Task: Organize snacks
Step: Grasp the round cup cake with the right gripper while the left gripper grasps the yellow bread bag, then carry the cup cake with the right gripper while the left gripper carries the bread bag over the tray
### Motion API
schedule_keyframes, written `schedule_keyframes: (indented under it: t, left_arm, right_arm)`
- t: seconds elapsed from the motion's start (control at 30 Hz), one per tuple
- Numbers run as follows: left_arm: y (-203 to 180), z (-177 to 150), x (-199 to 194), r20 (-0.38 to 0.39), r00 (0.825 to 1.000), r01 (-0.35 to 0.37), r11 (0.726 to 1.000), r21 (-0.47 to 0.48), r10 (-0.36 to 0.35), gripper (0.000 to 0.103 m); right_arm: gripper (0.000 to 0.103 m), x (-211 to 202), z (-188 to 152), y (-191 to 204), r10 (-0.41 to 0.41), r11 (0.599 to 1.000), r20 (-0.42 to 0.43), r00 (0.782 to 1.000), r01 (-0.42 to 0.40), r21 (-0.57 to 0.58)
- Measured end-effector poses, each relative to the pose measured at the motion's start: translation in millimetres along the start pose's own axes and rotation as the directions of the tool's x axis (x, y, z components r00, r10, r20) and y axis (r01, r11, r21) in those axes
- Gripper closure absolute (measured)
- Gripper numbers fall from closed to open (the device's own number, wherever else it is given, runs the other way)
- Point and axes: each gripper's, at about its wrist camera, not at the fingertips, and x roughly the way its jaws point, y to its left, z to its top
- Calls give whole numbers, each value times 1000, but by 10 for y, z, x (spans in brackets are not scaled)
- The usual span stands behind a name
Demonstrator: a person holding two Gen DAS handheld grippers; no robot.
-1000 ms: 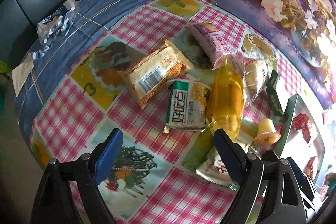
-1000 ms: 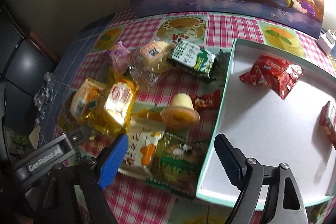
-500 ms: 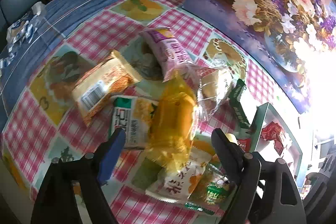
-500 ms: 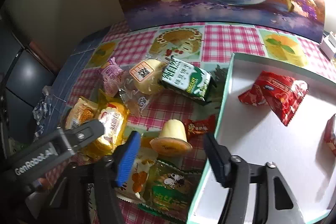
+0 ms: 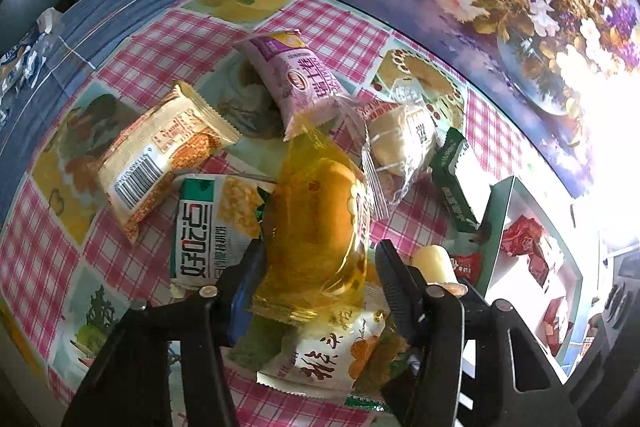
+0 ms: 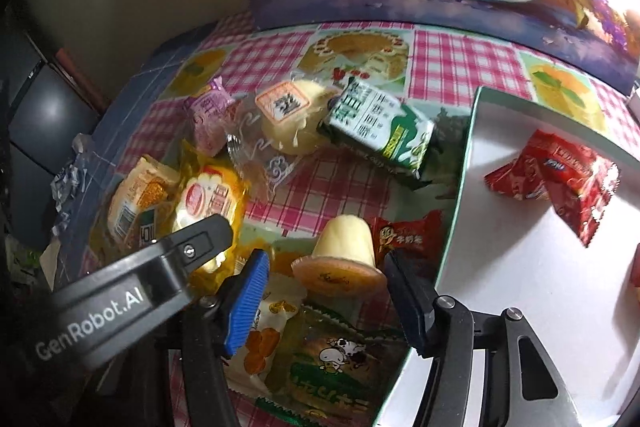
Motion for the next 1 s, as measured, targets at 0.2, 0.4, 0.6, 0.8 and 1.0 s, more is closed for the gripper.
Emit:
schedule_keyframes:
  t: [0.2,0.4,0.6,0.8,1.0]
  left_arm:
    - [3,-9,34,-6,1000,8,1000,3,-8,58]
    - [2,-16,-3,3,1000,15,1000,9,-15,61]
    - [22,-31,-103,26,999,21,1000,9,-21,62]
    - [1,-17,-242,64,998,25,1000,14,-25,62]
    - [-43,-12,-404,102,994,23,999,29,-26,62]
  right_arm:
    - [54,29,-19,-24,11,1000,-10,1000,-11,18]
    - [55,-21,-29,-18,21,999,-5,1000,-21,26]
    - [56,-94,-7,16,33,999,12,999,-33,25]
    - [57,-226,34,4,38,999,50,998,-40,36]
    - [57,-398,38,1,35,999,87,996,-39,36]
